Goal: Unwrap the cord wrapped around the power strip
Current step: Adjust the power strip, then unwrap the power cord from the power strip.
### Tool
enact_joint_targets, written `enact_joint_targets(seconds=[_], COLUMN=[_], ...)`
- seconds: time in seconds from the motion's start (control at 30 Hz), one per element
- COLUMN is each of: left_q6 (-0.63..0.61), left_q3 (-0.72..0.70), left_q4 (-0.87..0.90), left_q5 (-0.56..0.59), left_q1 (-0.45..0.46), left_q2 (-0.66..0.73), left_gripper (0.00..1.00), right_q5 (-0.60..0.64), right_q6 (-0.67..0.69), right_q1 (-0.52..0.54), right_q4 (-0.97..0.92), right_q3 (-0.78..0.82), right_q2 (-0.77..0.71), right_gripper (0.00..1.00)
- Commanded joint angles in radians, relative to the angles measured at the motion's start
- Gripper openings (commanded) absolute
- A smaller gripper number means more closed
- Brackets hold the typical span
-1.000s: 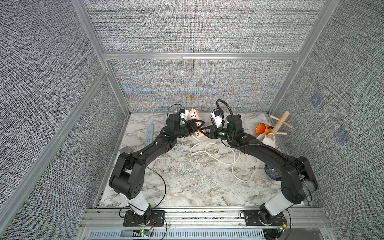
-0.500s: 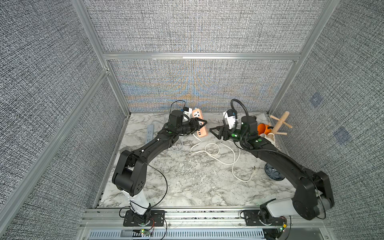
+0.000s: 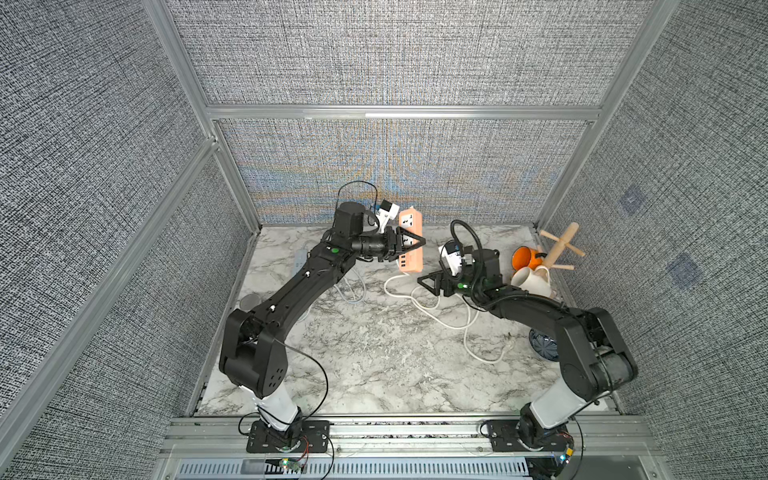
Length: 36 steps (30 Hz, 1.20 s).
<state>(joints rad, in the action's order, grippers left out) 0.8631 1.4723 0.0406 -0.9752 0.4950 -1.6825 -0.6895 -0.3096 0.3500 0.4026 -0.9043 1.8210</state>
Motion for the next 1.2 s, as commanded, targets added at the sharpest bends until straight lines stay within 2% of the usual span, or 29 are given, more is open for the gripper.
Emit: enact_joint_targets(seconds=[0.0,0.07,0.17,0.3,0.47,0.67,0.77,0.87,0.97,1.17], left_q6=[-0.052,-0.044,0.014,0.028,-0.032,-0.066,-0.064,-0.076,-0.090,-0.053], left_q3=[-0.002,-0.007,-0.036,-0.073,-0.079,-0.064,-0.055,-0.050,-0.047,-0.066], left_q4=[0.061,0.047,-0.030,-0.054,0.013,0.051,0.044,0.059,0.077,0.023], left_q5=[-0.078,-0.093,-0.131,-0.161,-0.174,-0.158,-0.157,-0.157,-0.155,-0.154], left_q1=[-0.001,-0.001,-0.001,-0.001,-0.001,-0.008,-0.007,-0.009,-0.010,-0.008], left_q2=[0.019,0.028,0.040,0.072,0.105,0.095,0.085,0.082,0.081,0.078], left_gripper=[0.00,0.00,0.00,0.00,0.00,0.00,0.00,0.00,0.00,0.00], right_q5=[-0.019,-0.021,0.016,0.013,-0.026,-0.126,-0.120,-0.087,-0.102,-0.125], right_q6=[-0.069,-0.097,-0.097,-0.113,-0.134,-0.158,-0.126,-0.012,0.038,0.027], right_q1=[0.033,0.056,0.073,0.075,0.080,0.092,0.093,0.058,0.037,0.103], right_q4=[0.265,0.332,0.328,0.337,0.366,0.421,0.355,0.166,0.094,0.113], right_q3=[0.002,-0.007,-0.057,-0.120,-0.141,-0.068,-0.045,-0.064,-0.061,-0.038], right_q2=[0.038,0.068,0.119,0.182,0.215,0.162,0.118,0.058,-0.004,0.010], right_gripper=[0.90,0.91,0.89,0.85,0.73,0.75,0.75,0.75,0.74,0.73])
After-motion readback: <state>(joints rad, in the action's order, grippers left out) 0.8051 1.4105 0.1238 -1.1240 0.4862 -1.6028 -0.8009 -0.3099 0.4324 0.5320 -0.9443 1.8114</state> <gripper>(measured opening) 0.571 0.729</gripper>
